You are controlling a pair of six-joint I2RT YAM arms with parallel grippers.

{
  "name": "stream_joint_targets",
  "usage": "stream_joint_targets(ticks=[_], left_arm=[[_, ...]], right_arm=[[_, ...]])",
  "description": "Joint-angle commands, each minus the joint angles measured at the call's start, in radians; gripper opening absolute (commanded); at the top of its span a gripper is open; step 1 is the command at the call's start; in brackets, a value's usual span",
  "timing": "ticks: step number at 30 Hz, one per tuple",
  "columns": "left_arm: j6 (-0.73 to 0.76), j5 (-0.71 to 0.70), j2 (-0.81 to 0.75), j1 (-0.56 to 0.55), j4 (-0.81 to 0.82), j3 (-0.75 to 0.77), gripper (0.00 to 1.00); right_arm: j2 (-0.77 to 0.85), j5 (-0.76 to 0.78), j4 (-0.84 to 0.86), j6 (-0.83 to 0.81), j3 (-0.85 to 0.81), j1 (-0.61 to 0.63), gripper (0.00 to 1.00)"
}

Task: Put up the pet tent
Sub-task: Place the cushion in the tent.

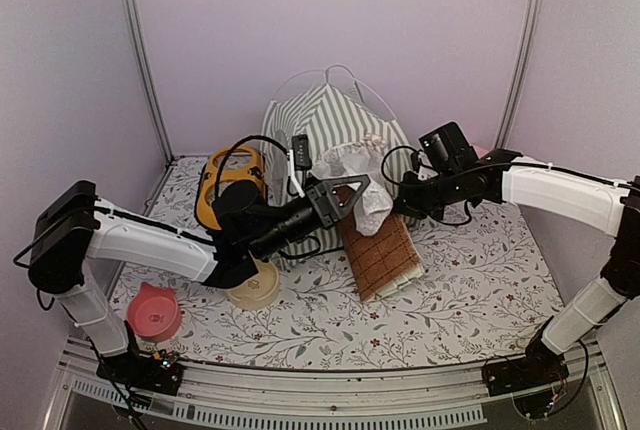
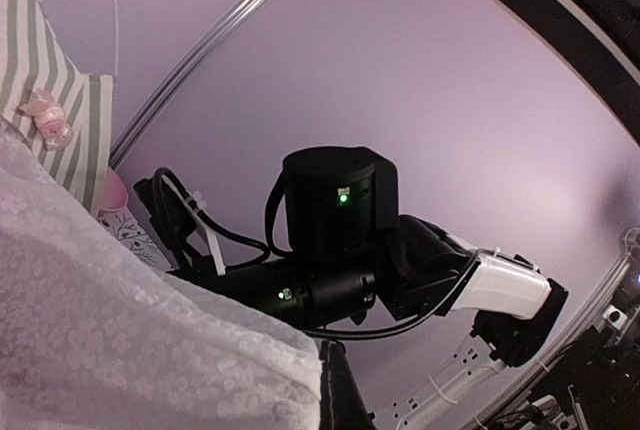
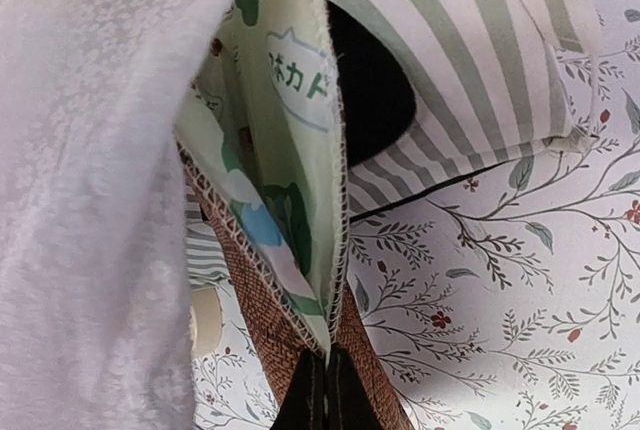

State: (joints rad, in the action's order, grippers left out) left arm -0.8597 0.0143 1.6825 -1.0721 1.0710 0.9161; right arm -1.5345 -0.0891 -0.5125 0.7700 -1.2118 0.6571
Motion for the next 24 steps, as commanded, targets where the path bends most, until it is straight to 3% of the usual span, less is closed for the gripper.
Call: stream_joint_targets(ticks=[1,4,9,14,24], left_arm=[[-0.014,0.022,0.036,-0.023,0.038,-0.011,0.00],[-0.027,0.035,0.062,-0.027,0.047,-0.008,0.00],[-0.038,0.033,0.073,-0.032,0.025,-0.010,0.00],[-0.036,-0.005,0.050,-0.033,0.018,-0.032,0.00],[0.026,-0.089,-0.027,-0.009,-0.064,-0.029,0.00]], right_arm=[[-0.022,-0.065,0.117,0.008,-0.046,0.008,0.00],[-0.038,-0.081,0.190,0.009,-0.030,0.022,0.00],[0.027,-0.047,0.317,-0.006,0.105,0.023,0.13],[0.134,-0.045,0.417,-0.047,0.217,0.023,0.35],[0.268,-0.048,0.359,-0.140,0.326,0.024,0.80]])
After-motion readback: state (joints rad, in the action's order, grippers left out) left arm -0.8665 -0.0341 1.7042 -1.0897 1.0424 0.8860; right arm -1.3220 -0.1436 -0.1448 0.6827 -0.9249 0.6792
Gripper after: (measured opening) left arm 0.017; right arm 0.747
